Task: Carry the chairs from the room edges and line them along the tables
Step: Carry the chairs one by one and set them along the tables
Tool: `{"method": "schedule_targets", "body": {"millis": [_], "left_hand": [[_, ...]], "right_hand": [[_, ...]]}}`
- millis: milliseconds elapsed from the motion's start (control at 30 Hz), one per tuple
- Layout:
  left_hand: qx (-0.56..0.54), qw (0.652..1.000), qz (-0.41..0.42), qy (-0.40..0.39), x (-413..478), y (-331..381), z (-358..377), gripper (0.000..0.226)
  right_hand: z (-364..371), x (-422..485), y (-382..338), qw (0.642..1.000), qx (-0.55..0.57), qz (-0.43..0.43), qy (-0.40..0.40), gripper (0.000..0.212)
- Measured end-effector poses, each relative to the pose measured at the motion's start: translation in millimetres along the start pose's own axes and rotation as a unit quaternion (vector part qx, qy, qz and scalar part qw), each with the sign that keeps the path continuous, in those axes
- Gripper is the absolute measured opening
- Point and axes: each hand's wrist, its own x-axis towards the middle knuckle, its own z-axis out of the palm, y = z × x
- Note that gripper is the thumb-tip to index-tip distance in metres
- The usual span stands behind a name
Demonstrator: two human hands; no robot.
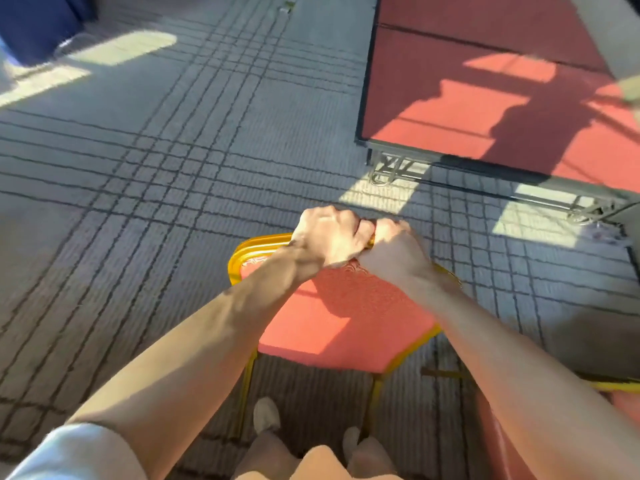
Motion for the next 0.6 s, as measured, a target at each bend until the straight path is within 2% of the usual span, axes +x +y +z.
{"method": "schedule_targets", "body": {"millis": [67, 167, 267, 333, 500, 600], "left_hand": [[-0.08, 0.992, -0.084, -0.045, 3, 2, 6, 0.061], [-0.109, 0.989, -0.088, -0.041, 4, 0, 11, 0.08], [-0.138, 0.984, -0.095, -0.058, 10, -8, 9, 0.063], [-0.164, 0.976, -0.131, -0.059, 17, -12, 6, 0.054], [-0.186, 0.964, -0.179, -0.064, 50, -35, 19, 0.056], [-0.185, 0.967, -0.17, -0.048, 74, -51, 23, 0.056]], "right_hand": [[2, -5, -3, 1.0, -0.027, 0.001, 0.005, 0.034], [-4, -7, -5, 1.0, -0.021, -0.006, 0.005, 0.024], [-8, 4, -9, 1.0, -0.007, -0.004, 0.001, 0.021], [-10, 11, -12, 1.0, -0.008, -0.002, -0.002, 0.017], [-21, 47, -11, 1.0, 0.011, -0.009, -0.02, 0.01], [-29, 72, -10, 1.0, -0.009, -0.01, -0.023, 0.013]]}}
